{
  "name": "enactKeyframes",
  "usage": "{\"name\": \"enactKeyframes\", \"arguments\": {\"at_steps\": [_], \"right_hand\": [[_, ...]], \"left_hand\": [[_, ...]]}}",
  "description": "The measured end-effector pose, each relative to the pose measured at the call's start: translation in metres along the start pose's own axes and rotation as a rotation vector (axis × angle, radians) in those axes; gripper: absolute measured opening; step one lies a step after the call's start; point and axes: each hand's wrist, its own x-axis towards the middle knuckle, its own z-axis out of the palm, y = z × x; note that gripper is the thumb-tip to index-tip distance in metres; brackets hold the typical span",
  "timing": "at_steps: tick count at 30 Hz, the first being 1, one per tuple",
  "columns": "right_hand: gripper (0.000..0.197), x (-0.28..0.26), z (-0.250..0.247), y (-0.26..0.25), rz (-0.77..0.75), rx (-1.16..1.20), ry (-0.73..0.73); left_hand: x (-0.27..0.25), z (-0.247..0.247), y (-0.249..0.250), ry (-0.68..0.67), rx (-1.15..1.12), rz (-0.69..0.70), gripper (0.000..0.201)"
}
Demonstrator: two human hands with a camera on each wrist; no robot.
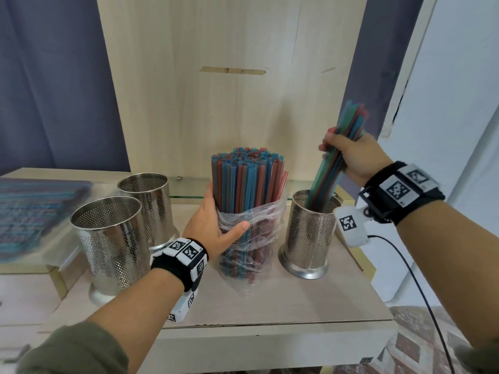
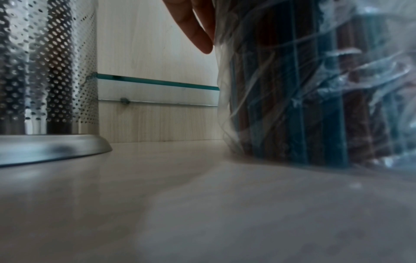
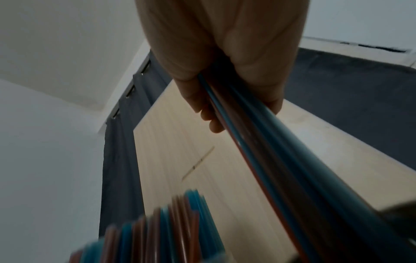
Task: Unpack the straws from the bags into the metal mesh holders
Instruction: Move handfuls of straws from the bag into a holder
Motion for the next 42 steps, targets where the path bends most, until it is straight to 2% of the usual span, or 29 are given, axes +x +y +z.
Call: {"name": "enactKeyframes", "arguments": {"at_steps": [5,11,13,16,20,24,27,31,33,36,39,42], "right_hand": [[0.011,-0.001,0.011,0.029,0.040,-0.082,-0.028],[0.006,0.001,0.012,0.041,0.114,-0.279,-0.013],[0.016,0.005,0.008,0.047,0.184,-0.444,0.006],[0.048,0.006,0.004,0.054,0.306,-0.719,-0.001],[0.064,0.001,-0.003,0.056,0.417,-0.762,-0.155],[0.050,-0.015,-0.015,0.044,0.463,-0.667,-0.340],[0.080,-0.026,-0.033,0.055,0.422,-0.564,-0.328],[0.109,-0.045,-0.049,0.095,0.125,-0.479,-0.316],[0.121,-0.053,-0.050,0.110,0.081,-0.411,-0.318],[0.118,-0.060,-0.044,0.124,-0.002,-0.413,-0.280],[0.126,-0.060,-0.036,0.130,-0.027,-0.440,-0.210],[0.114,-0.058,-0.027,0.133,-0.040,-0.465,-0.197]], "left_hand": [[0.000,0.000,-0.001,0.001,-0.009,0.008,0.108],[0.001,0.001,-0.004,-0.008,-0.009,0.014,0.108],[0.001,0.001,-0.004,-0.006,-0.010,0.017,0.107],[0.001,0.001,-0.004,-0.003,-0.009,0.022,0.107],[0.001,0.002,-0.005,-0.012,-0.012,0.008,0.109],[0.002,0.002,-0.005,-0.015,-0.010,0.002,0.109],[0.002,0.003,-0.007,-0.014,-0.018,0.009,0.109],[0.002,0.004,-0.008,-0.010,-0.007,0.012,0.110],[0.002,0.004,-0.008,-0.005,-0.001,0.010,0.109],[0.002,0.003,-0.006,-0.005,-0.008,0.001,0.108],[0.002,0.004,-0.004,-0.003,-0.008,-0.007,0.109],[0.003,0.005,-0.004,-0.009,-0.015,-0.021,0.110]]}}
